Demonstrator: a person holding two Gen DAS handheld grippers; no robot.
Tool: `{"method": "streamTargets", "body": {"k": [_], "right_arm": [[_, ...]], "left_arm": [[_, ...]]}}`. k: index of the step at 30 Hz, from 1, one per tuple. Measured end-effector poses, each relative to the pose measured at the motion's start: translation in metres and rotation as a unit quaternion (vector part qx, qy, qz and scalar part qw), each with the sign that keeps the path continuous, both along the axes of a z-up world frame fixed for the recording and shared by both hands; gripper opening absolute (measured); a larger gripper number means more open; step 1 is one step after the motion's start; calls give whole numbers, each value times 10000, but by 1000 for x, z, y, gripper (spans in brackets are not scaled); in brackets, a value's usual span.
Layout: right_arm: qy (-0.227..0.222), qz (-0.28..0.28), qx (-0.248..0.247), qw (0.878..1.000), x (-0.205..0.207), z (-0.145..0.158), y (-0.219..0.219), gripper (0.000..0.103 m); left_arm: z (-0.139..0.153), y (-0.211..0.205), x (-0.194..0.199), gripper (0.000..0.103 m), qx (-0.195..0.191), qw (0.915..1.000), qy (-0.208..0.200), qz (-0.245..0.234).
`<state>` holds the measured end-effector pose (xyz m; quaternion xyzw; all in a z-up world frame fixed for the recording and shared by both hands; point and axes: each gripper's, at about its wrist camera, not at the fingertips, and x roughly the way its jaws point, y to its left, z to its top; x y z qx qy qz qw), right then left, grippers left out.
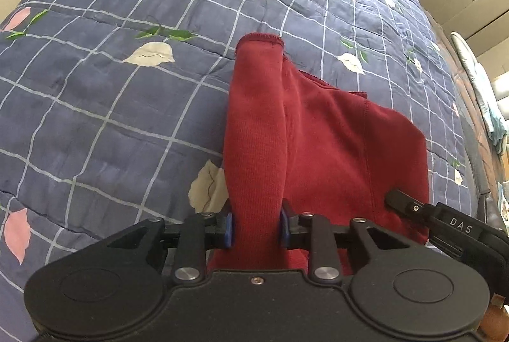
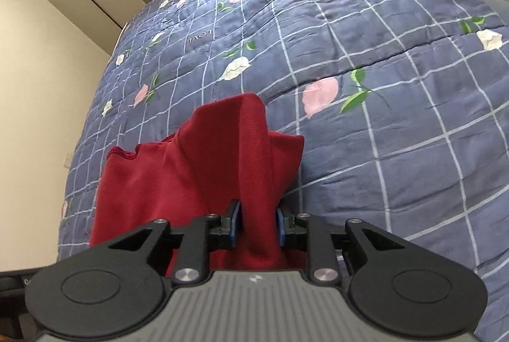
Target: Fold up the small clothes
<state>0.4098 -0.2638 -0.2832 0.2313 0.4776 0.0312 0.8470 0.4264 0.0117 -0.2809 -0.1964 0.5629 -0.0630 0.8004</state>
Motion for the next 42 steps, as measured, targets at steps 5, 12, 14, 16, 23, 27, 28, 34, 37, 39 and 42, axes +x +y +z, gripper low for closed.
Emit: {"method": "streamTargets", "body": {"k": [5,12,14,16,23,27,28,34,37,39,42], "right_arm": [[-40,-81,-156,9998,-7,4,0,35],[-341,79,-430,9985,-23,20,2,68],[-528,182,-583,9967,-33,30,4,75],[-784,283,-702,9940,-48,41,5,84],[-1692,676,-1123,9768,-123,95,3,96],[-2086,716,-1296,9667,-180,142,-5,103],[-2180,722,-1328,9642,-195,155,-6,103],[-2468,769,-1405,9557,-278,223,-9,103],[-2540,727,-1367,9547,-313,247,-9,103],[-2576,667,-1307,9550,-335,259,-9,103],[-2577,654,-1294,9553,-364,270,-6,103]], "left_arm": [[0,1,1,38,106,9999,-24,-35],[11,7,-8,72,242,9996,-86,143],[18,8,-14,83,361,9991,-161,147],[26,7,-23,88,481,9983,-286,171],[68,-5,-83,99,683,9943,-798,201],[109,-15,-138,101,768,9894,-1210,245],[123,-17,-154,102,792,9877,-1332,232],[197,-20,-250,102,943,9760,-1937,309],[229,-16,-296,102,1023,9707,-2137,389],[248,-15,-325,102,1134,9673,-2247,313],[267,-15,-363,102,1356,9594,-2470,144]]}}
